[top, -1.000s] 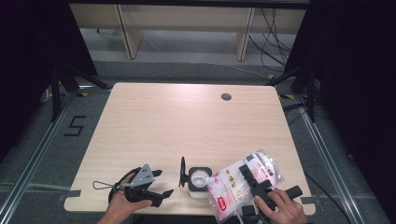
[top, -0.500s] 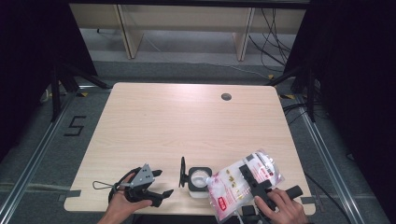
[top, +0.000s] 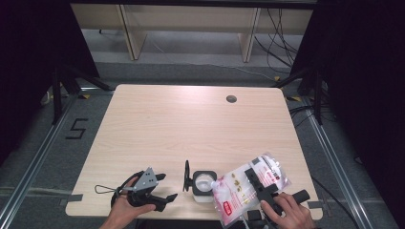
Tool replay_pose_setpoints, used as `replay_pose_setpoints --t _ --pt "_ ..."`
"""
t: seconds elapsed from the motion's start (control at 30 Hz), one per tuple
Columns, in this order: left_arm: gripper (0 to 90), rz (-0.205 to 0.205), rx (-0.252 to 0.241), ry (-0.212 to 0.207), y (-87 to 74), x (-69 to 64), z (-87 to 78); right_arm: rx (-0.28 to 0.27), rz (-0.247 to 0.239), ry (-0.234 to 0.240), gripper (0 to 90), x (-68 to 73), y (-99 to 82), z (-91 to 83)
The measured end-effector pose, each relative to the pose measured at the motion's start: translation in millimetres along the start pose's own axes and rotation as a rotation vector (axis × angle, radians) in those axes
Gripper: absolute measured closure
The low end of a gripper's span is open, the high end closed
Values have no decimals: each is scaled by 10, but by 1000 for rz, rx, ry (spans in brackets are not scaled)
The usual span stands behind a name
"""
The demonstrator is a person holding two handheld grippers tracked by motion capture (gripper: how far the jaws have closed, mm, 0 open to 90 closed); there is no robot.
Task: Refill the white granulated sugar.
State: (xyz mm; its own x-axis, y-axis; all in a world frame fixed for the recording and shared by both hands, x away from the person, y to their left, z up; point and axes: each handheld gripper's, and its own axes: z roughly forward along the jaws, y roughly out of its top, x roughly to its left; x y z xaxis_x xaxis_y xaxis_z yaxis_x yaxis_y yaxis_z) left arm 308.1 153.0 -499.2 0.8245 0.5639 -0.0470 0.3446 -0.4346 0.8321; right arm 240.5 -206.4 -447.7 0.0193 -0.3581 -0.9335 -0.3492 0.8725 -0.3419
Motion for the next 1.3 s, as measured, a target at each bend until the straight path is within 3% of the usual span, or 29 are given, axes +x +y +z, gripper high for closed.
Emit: replay_pose_setpoints --t 0.33,0.4,0.53,0.7,0.77,0.8,0.83,0.87,1.0,1.03,1.07,1.1,1.13,1.17,1.3 --pt "193 -6 -7 1 4 2 -1 6 -4 5 544 -3 -1 -3" --pt "193 18 -3 1 7 12 -4 6 -3 5 545 -4 -1 -2" --pt "193 24 -4 0 7 14 -3 -2 -11 -10 547 -13 -1 -5" --pt "193 -2 -3 4 5 1 -4 -1 -2 -5 551 -10 -8 -2" --pt "193 16 -2 -6 4 13 -2 3 13 7 553 3 -13 -2" --pt "193 -1 -1 3 4 1 -2 3 15 4 555 6 -14 1" --pt "193 18 -4 0 9 12 -3 2 16 4 556 9 -15 3" --pt "193 -2 -4 5 6 0 -4 1 21 6 557 11 -15 3" --pt "193 -2 -1 3 4 0 -3 -6 31 12 561 17 -20 13" --pt "193 23 -4 -3 10 16 -4 -6 34 13 562 20 -20 14" --pt "193 -5 -7 1 4 -1 -2 -7 36 14 563 23 -21 14" --pt "193 -2 -6 -1 2 0 -1 -14 29 3 564 16 -22 15" --pt "193 -2 -5 -1 1 0 -1 -8 56 12 565 39 -26 15" --pt "193 -3 -2 -5 1 1 -1 -16 36 6 565 19 -29 19" --pt "193 -2 -6 -2 1 1 1 4 90 22 567 62 -27 5"
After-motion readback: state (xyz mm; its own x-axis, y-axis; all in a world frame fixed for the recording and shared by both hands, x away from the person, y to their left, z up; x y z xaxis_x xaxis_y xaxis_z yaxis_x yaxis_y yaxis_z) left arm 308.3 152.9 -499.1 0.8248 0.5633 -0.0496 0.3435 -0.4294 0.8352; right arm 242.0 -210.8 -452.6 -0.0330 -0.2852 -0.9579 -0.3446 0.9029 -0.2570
